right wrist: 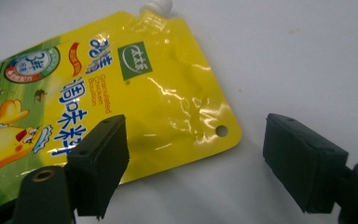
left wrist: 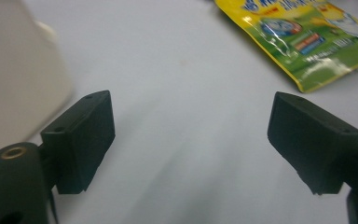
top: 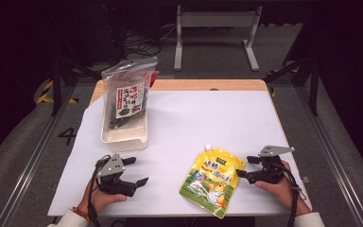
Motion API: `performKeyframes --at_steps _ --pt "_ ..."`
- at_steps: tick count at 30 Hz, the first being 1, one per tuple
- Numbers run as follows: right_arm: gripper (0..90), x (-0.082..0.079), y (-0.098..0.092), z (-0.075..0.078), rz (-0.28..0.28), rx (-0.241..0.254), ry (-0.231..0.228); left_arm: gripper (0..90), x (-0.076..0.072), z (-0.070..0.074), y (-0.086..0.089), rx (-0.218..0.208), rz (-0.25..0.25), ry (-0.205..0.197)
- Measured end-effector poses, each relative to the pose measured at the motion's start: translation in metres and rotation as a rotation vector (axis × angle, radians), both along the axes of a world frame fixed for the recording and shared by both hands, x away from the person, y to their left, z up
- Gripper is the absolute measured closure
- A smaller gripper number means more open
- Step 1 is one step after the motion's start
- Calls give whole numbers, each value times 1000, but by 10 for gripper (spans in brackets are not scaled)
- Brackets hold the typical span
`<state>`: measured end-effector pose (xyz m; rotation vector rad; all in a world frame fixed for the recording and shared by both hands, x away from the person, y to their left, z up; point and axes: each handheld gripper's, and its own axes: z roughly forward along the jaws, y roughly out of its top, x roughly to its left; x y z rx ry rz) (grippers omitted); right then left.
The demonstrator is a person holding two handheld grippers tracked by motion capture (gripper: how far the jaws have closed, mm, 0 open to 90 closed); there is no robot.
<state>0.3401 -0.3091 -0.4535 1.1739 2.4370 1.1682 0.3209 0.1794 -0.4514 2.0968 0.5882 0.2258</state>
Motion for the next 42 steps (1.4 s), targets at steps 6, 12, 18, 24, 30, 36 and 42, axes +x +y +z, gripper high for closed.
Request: performKeyframes --at_steps 6,12,18,24,30,36,42 --pt "209 2 5 -2 18 46 11 140 2 -8 -21 19 -81 71" --pt "247 9 6 -3 -33 129 67 136 8 -13 -51 30 -158 123" --pt "427 6 2 -3 -91 148 75 134 12 -13 -81 22 -200 149" --pt "403 2 -5 5 -129 133 111 143 10 -16 -101 85 -246 139" --pt "364 3 1 0 -122 178 139 180 8 -16 -106 105 -269 131" --pt "517 12 1 -7 -145 293 196 156 8 -17 -109 105 -281 141" --pt "750 22 12 -7 -187 281 176 150 10 -17 -107 87 -280 169"
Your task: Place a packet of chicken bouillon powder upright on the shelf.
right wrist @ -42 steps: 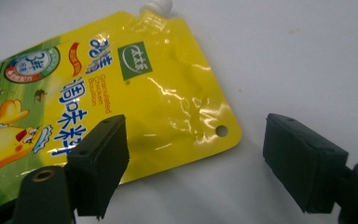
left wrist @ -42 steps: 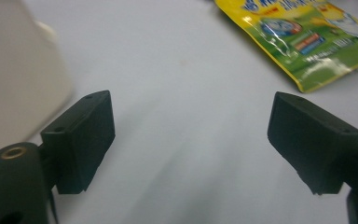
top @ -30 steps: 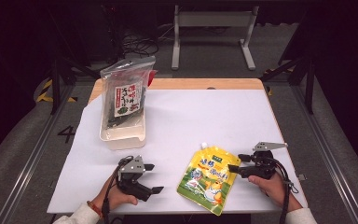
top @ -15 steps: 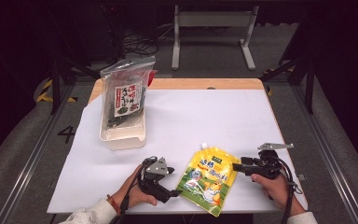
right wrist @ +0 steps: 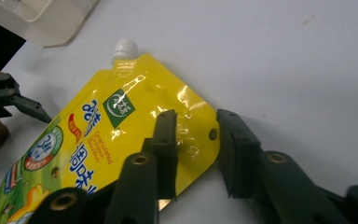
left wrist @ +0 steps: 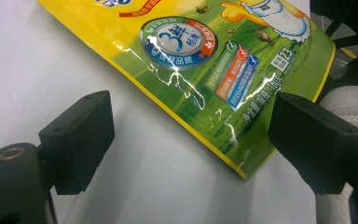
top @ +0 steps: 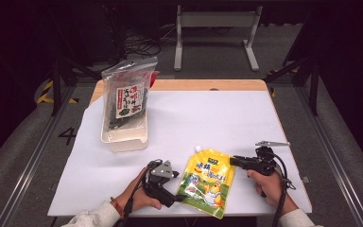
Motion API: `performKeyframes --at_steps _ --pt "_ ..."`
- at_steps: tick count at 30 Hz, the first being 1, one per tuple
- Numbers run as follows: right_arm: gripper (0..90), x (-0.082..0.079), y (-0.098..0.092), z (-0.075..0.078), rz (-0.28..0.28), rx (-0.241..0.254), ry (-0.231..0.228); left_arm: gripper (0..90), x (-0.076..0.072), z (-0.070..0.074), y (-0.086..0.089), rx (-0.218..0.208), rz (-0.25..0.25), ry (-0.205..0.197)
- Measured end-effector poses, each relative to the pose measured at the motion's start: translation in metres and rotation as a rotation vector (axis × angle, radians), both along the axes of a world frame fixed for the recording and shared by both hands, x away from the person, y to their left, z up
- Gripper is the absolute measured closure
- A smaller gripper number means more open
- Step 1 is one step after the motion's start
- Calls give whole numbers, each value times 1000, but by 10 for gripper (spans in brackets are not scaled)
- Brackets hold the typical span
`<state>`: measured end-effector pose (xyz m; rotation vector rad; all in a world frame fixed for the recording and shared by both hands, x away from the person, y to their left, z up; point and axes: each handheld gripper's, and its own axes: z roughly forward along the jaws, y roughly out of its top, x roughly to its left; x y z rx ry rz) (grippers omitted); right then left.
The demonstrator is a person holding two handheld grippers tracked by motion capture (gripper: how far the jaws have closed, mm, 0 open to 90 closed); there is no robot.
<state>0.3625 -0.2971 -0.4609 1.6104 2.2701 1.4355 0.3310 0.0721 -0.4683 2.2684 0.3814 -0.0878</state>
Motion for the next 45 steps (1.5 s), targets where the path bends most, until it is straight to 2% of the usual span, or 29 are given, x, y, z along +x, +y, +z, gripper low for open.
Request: performKeyframes --at_steps 2,3,8,13,14,18,19,21,22,23,28,29,32,33,36,38,39,41,42,43,45 --pt "852 2 -1 0 -10 15 -6 151 1 0 0 -6 -3 6" --pt "864 4 -2 0 -9 26 -15 152 1 0 0 -6 1 9" --pt "896 7 2 3 4 30 -46 129 4 0 -3 -10 19 11" --pt "900 6 5 16 37 41 -118 96 14 0 -3 -31 43 43" --pt "900 6 5 16 37 41 -118 89 14 0 -3 -31 43 43" --pt "900 2 5 28 63 65 -183 81 24 2 -4 -50 68 45" --pt "900 1 5 30 65 65 -192 80 27 2 -5 -69 71 58" --pt "900 -1 8 35 78 67 -240 80 33 2 -7 -93 77 94" --pt "900 -2 9 37 82 71 -245 80 36 3 -9 -110 74 106" --pt "900 -2 10 39 88 80 -267 80 38 3 -11 -119 73 111" --pt "900 -4 15 45 108 98 -319 111 42 7 -25 -156 49 129" --pt "900 -5 16 46 110 95 -329 141 43 8 -26 -163 45 115" --pt "900 -5 18 48 120 108 -355 247 45 11 -30 -195 23 131" --pt "900 -6 19 49 122 104 -362 320 45 13 -30 -213 13 122" --pt "899 -7 20 52 130 115 -378 452 45 17 -28 -249 -2 120" --pt "890 -8 20 54 136 114 -382 588 46 22 -22 -295 -23 123" --pt "881 -9 20 56 145 100 -394 664 45 25 -21 -295 -32 110" --pt "862 -12 22 61 168 80 -418 809 39 33 -19 -281 -51 38" --pt "832 -13 23 62 175 77 -424 827 35 37 -18 -270 -47 11" --pt "791 -15 24 64 178 56 -431 836 35 38 -17 -279 -48 4" --pt "755 -19 24 66 201 54 -444 842 34 42 -13 -291 -36 -14"
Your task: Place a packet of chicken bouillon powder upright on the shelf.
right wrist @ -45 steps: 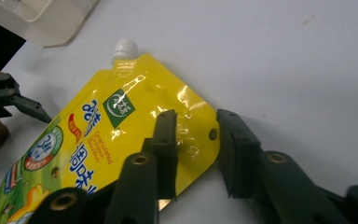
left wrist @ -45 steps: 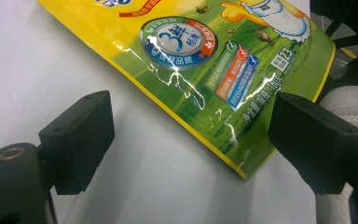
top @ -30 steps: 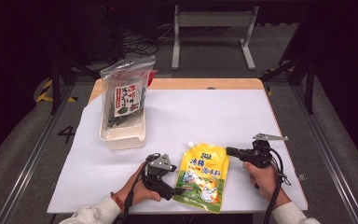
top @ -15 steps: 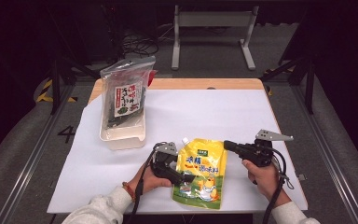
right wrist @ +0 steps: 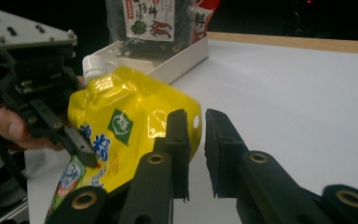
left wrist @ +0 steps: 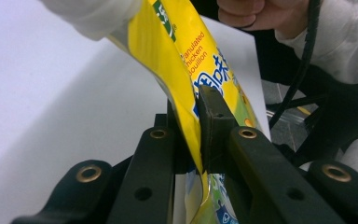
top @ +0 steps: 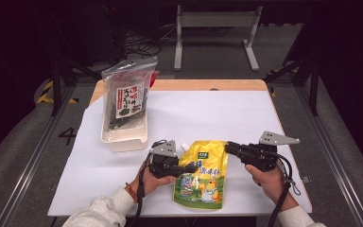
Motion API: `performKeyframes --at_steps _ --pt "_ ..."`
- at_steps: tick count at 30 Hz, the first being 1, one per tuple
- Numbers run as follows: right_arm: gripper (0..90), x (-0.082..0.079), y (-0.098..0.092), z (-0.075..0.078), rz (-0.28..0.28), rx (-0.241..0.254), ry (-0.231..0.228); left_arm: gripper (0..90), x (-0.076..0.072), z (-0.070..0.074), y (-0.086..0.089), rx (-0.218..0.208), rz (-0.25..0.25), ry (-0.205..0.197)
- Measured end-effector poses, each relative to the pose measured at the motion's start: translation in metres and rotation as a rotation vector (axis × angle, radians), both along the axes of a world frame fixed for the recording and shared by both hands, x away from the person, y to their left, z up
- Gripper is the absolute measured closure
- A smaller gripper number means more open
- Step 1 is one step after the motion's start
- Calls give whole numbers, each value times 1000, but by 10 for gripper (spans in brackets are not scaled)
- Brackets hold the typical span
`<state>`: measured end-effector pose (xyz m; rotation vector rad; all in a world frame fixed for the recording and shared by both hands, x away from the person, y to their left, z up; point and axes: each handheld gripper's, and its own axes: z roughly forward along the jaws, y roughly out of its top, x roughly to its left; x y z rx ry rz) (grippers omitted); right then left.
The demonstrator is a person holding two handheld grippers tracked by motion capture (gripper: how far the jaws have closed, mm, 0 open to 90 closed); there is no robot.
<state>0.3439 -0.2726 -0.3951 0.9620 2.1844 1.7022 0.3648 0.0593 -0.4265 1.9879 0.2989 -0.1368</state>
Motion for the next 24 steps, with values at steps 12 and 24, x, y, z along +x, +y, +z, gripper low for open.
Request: performKeyframes --at_steps 12,24 --pt "477 -15 -18 -5 -52 -80 22 859 -12 27 22 -32 38 -116" --pt "423 -13 -19 -15 -82 -124 60 874 -16 50 52 -10 127 -235"
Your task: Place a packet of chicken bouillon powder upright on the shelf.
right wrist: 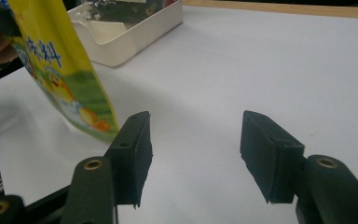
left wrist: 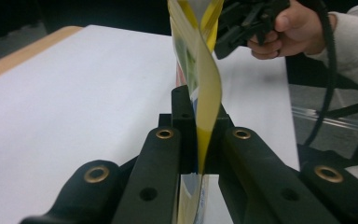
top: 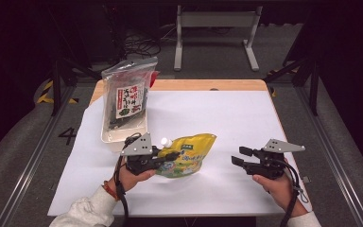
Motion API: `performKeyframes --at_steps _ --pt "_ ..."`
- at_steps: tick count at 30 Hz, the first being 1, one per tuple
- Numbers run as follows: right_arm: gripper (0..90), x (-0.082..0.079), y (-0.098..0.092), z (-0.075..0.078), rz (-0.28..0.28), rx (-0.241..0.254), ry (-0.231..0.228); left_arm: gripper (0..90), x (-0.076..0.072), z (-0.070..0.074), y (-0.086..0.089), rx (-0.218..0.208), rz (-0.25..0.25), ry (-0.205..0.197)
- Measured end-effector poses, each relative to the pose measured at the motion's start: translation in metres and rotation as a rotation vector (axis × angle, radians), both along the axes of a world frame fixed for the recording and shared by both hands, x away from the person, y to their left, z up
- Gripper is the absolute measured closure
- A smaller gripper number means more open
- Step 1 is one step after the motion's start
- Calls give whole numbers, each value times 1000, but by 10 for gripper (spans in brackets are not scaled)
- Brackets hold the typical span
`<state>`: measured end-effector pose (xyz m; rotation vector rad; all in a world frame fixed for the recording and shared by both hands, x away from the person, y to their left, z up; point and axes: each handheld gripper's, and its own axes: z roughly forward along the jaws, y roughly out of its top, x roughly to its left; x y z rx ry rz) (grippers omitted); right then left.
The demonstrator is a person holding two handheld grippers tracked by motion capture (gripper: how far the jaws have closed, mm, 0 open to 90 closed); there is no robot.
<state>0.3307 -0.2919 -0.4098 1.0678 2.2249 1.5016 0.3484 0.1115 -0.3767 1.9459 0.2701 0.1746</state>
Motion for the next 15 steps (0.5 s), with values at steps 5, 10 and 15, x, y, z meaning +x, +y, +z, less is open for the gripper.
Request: performKeyframes --at_steps 5,10,15 --pt "402 0 5 -2 9 -25 5 874 3 11 19 -33 52 -32" --pt "388 1 7 -5 11 -41 13 874 4 25 45 -71 128 -74" --pt "380 2 8 -7 7 -46 17 874 5 46 75 -118 211 -141"
